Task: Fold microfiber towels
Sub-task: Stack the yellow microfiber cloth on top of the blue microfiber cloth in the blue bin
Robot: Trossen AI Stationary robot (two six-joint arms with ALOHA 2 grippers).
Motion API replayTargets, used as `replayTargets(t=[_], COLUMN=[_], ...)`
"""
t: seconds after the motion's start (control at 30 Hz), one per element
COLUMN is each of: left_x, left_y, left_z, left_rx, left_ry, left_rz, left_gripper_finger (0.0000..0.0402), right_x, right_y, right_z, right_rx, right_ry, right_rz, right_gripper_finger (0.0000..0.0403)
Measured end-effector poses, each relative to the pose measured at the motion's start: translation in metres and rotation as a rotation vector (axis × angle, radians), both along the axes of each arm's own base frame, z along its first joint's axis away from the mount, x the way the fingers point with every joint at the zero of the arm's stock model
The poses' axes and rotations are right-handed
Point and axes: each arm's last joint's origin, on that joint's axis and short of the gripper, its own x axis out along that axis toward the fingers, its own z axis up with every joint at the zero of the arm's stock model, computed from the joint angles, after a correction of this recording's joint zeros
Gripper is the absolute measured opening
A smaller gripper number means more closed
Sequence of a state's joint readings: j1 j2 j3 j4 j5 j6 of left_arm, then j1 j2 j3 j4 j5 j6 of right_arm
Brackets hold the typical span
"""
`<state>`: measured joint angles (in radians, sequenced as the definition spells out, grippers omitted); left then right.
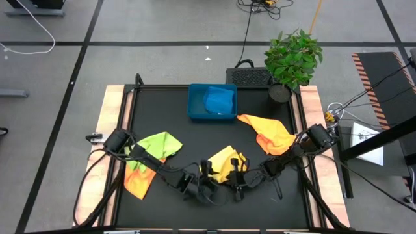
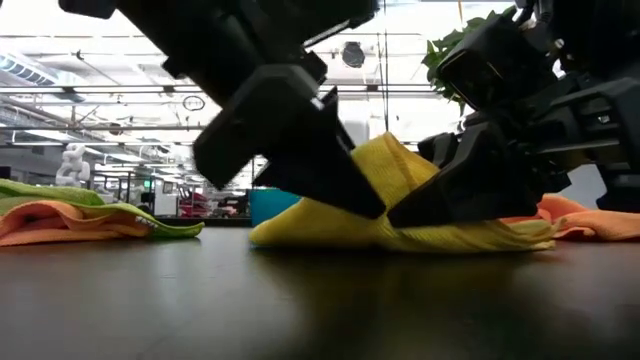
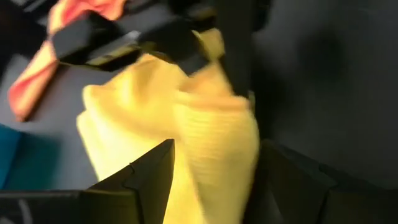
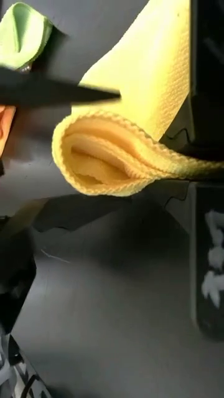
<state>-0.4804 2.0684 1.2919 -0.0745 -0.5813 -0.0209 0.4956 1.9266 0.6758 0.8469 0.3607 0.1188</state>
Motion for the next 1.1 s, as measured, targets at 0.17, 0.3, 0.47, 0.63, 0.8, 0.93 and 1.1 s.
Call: replayTargets(t=[0.17,0.3,0.47,0.63,0.8,0.93,1.1], left_x=[0.003,0.005,0.005,0.004,0.003,0.000,-0.005], left_y=[0.002,0.001,0.001,0.000,0.001,0.002,0.005], left_z=[0.002,0.004,0.004,0.003,0.011,0.027,0.040], left_rx=[0.027,0.032,0.030,0.028,0.024,0.017,0.020], left_ry=[-0.029,-0.042,-0.039,-0.020,-0.027,-0.050,-0.053], left_rz=[0.004,-0.023,-0.031,-0.065,-0.071,-0.065,-0.044], left_gripper_finger=[0.0235,0.0193,0.0094,0.0012,0.0006,0.0005,0.0005], right_x=[0.000,0.000,0.000,0.000,-0.001,-0.006,-0.012], right_y=[-0.001,-0.001,-0.001,-0.001,-0.001,-0.001,0.000], right_z=[0.000,0.000,0.000,0.000,-0.002,-0.009,-0.014], right_rx=[-0.002,-0.002,-0.002,-0.019,-0.038,-0.092,-0.198], right_ry=[0.004,0.005,0.005,0.002,0.030,0.105,0.147], right_rz=[-0.002,-0.002,-0.002,-0.004,0.033,0.023,-0.039], right_gripper_finger=[0.0004,0.0004,0.0004,0.0006,0.0053,0.0123,0.0209])
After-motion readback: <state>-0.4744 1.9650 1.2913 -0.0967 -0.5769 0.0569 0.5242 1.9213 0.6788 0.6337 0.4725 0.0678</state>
